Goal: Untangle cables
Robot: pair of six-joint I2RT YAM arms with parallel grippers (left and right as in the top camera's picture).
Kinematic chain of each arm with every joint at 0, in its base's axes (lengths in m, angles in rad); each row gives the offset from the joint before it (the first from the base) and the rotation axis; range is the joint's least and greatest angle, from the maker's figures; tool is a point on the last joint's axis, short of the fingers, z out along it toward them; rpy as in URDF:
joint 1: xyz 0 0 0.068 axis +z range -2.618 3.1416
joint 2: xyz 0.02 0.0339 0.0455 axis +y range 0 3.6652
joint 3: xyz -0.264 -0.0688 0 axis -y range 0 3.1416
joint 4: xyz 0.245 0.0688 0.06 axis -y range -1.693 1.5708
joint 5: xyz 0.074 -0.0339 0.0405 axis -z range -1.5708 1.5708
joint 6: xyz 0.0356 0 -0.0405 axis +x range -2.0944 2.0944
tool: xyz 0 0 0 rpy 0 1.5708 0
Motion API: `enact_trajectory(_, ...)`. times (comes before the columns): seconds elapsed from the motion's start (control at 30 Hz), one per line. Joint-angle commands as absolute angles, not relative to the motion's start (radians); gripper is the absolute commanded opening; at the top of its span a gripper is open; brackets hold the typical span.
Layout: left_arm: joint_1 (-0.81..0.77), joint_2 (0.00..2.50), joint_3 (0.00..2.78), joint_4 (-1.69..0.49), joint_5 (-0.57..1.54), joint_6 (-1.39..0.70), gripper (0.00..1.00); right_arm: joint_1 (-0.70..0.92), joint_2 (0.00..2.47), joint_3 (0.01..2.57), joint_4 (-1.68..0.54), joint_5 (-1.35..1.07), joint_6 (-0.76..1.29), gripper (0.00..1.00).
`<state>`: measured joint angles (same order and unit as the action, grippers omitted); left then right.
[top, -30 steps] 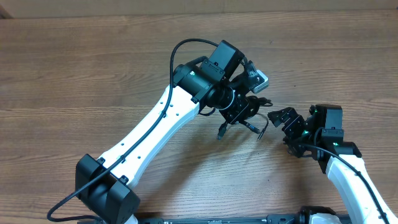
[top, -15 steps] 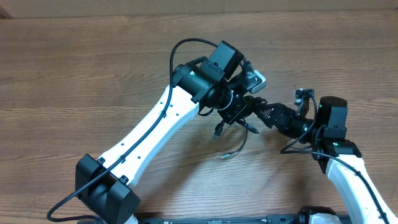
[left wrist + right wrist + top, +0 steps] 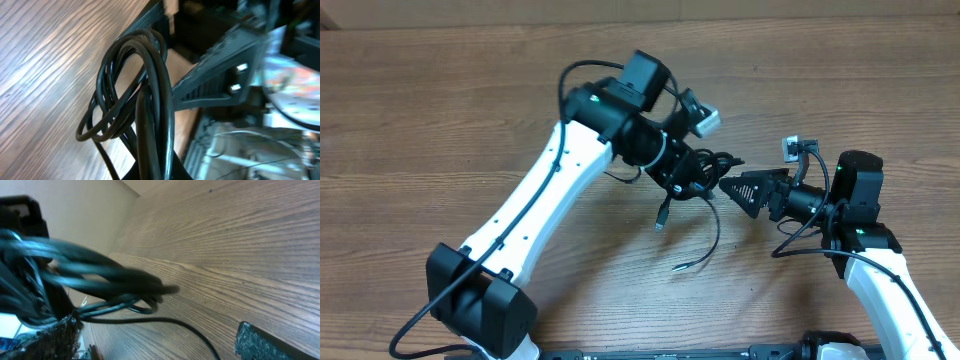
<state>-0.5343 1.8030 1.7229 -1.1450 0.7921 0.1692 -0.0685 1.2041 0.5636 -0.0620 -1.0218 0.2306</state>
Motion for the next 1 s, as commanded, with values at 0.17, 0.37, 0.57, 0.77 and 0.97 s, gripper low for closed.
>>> enact_trajectory(0.17, -0.496, 1.798, 1.736, -1.134, 1.015, 0.229, 0.04, -0.068, 1.201, 0.577, 0.022, -1.255, 0.094, 0.96)
enact_trajectory(0.37, -0.496, 1.798, 1.736, -1.11, 1.079, 0.228, 0.04, -0.068, 1.201, 0.577, 0.244, -1.483, 0.104, 0.97)
enact_trajectory(0.57, -0.496, 1.798, 1.736, -1.102, 1.15, 0.229, 0.04, -0.068, 1.201, 0.577, 0.265, -1.483, 0.103, 0.98)
enact_trajectory(0.77, -0.496, 1.798, 1.736, -1.102, 1.159, 0.229, 0.04, -0.068, 1.201, 0.577, 0.269, -1.487, 0.103, 0.91)
enact_trajectory(0.97, -0.496, 1.798, 1.736, -1.102, 1.021, 0.228, 0.04, -0.068, 1.201, 0.577, 0.269, -1.499, 0.103, 0.19)
